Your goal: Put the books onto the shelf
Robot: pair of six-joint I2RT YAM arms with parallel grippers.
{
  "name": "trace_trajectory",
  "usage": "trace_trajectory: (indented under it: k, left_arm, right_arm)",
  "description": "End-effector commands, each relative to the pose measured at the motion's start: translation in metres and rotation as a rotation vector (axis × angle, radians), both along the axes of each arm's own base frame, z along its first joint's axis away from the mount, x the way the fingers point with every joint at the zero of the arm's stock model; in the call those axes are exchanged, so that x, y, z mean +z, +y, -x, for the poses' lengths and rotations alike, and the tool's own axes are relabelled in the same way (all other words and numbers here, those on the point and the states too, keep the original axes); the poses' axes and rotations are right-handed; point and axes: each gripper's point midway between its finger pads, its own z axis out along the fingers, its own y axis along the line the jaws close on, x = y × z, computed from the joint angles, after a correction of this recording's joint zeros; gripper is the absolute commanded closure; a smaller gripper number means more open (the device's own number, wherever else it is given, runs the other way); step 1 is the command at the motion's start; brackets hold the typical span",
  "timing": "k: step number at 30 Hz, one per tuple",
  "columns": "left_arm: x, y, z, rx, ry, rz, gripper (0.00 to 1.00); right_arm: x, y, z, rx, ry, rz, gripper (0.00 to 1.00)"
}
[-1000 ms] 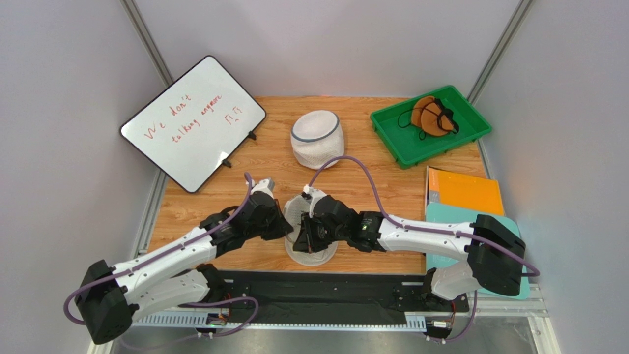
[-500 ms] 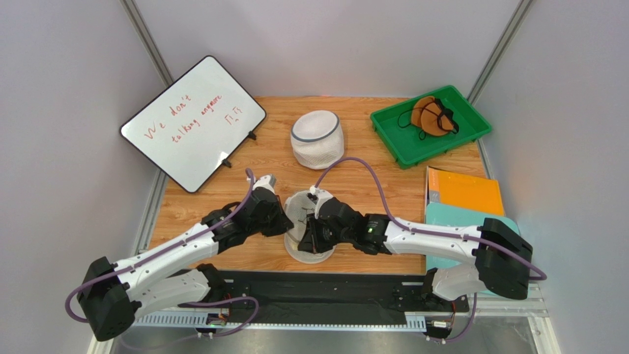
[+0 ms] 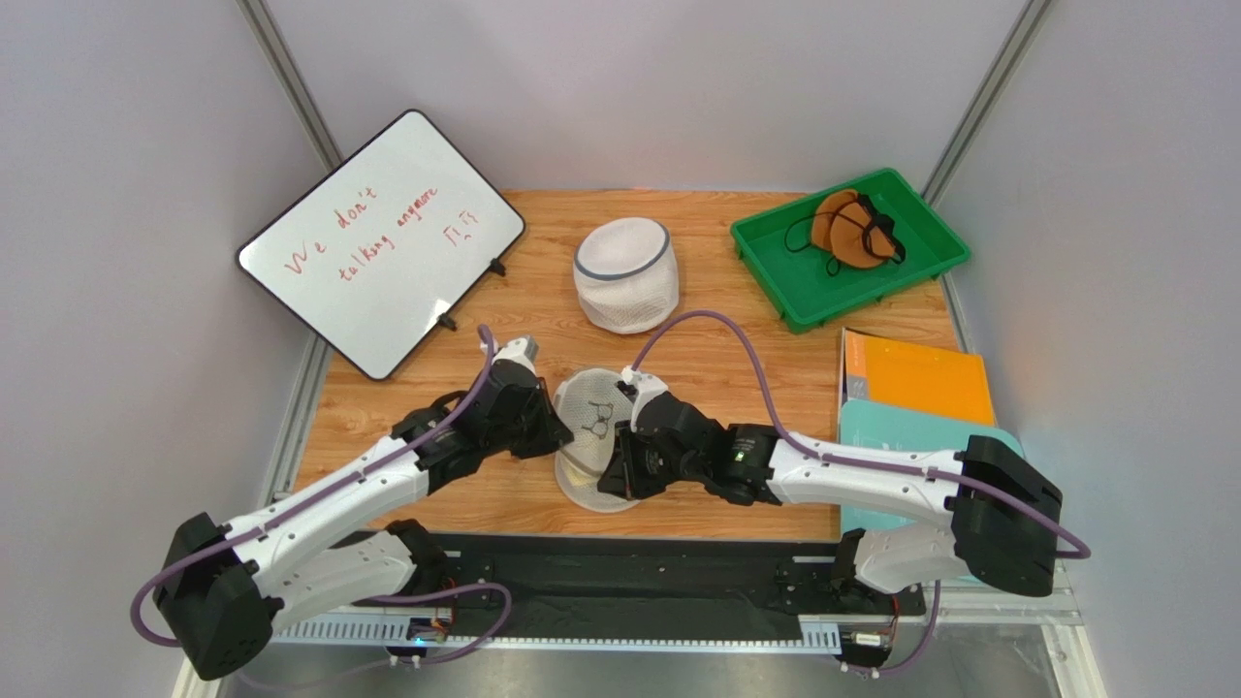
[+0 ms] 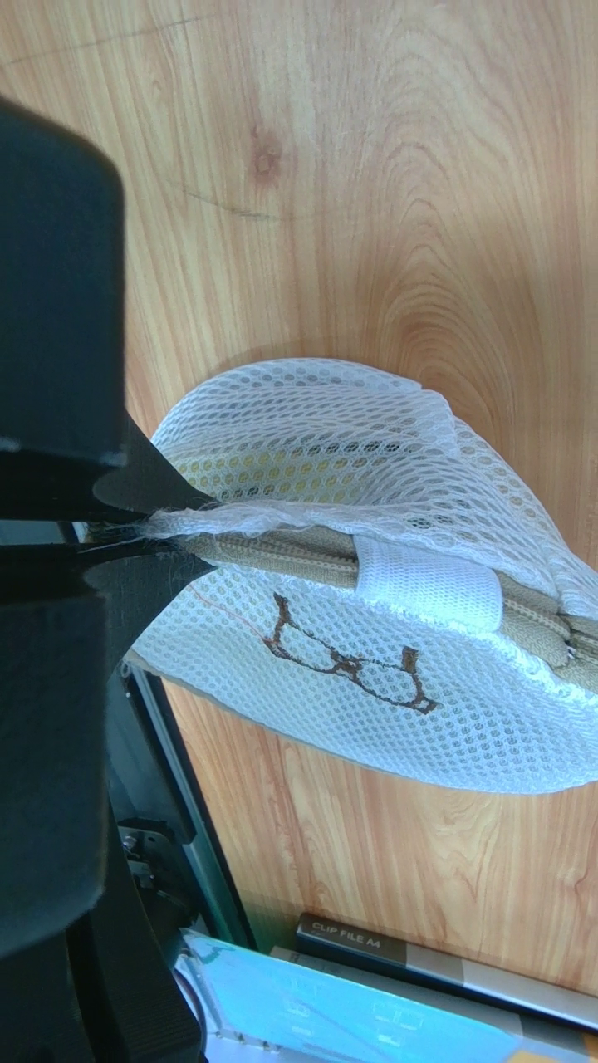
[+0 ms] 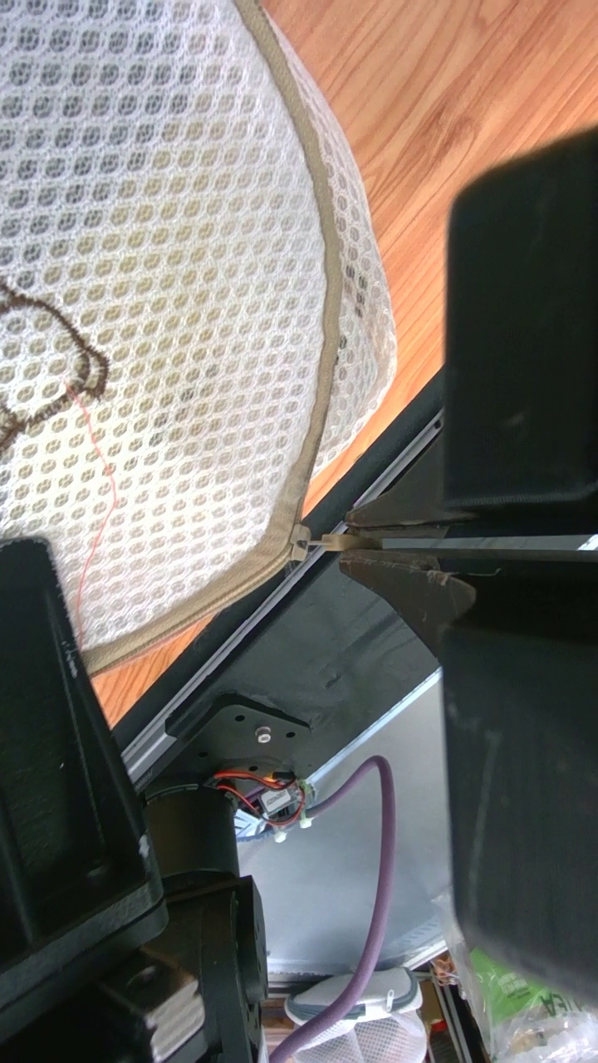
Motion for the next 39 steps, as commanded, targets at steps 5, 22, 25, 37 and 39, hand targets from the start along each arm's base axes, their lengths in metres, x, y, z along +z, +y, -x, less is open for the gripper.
trace_trajectory:
  k: [5, 22, 25, 37, 39]
  left_arm:
    - [0.019, -0.004, -0.026, -0.031, -0.103, -0.013, 1.00]
    - [0.042, -0.024, -0.030, -0.126, -0.104, 0.002, 0.21]
    - [0.044, -0.010, -0.022, -0.088, -0.108, 0.002, 0.20]
    - [0.012, -0.003, 0.009, -0.067, -0.016, 0.040, 0.25]
    - [0.012, -0.010, 0.010, -0.080, -0.022, 0.066, 0.29]
  right_arm:
    - [0.009, -0.001, 0.004, 0.007, 0.008, -0.012, 1.00]
    - [0.031, 0.022, -0.001, 0.025, -0.008, -0.090, 1.00]
    - [0.032, 0.025, -0.003, 0.027, -0.012, -0.089, 1.00]
    - [0.033, 0.037, -0.004, 0.045, -0.001, -0.097, 1.00]
    - [0.032, 0.037, -0.003, 0.047, 0.001, -0.095, 1.00]
